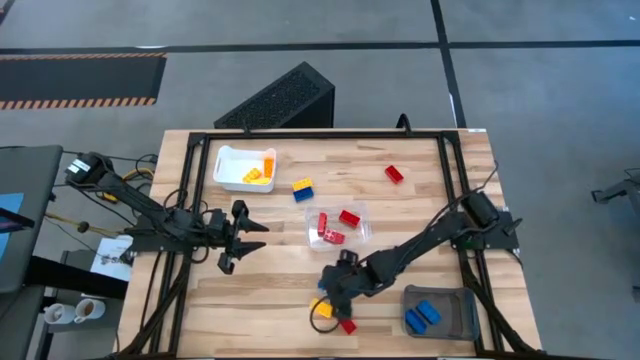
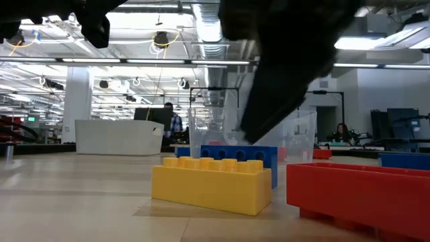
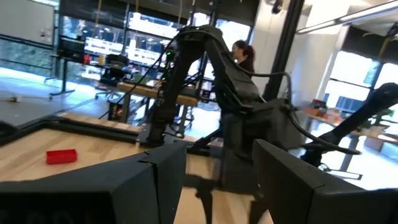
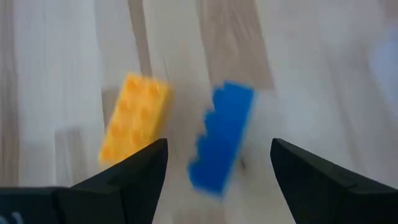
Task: Sort & place blocks by color
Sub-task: Put the blue game piece into the black bin
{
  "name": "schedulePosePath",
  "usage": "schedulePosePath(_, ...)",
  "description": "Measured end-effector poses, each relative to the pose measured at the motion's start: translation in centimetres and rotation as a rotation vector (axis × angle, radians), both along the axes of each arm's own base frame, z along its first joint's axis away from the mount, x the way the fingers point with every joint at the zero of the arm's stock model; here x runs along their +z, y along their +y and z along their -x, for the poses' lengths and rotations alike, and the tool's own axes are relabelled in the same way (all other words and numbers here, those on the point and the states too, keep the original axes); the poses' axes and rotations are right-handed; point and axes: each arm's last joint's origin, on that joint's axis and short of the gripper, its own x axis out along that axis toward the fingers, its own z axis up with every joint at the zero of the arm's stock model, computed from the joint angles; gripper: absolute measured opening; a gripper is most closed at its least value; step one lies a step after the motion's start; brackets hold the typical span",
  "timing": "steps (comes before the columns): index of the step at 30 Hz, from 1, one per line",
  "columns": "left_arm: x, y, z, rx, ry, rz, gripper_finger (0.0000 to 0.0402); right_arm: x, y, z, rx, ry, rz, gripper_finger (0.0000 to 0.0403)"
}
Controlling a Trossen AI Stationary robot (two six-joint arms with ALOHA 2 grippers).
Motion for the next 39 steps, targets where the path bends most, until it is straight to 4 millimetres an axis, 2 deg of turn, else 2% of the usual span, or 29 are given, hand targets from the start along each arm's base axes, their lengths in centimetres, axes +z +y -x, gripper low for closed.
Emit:
schedulePosePath(9,-0.05,0.03,-0.02,0.011,0.006,0.000,0.0173,-0.93,-0.10,0.22,-0.033,0.046,-0.004,0.0308)
schedulePosePath(39,-0.06,0.02,-0.02,0.001,0.008,0.030,0.0173,-0.97,-0.59,0.14,-0.052,0.056,0.007,0.0302)
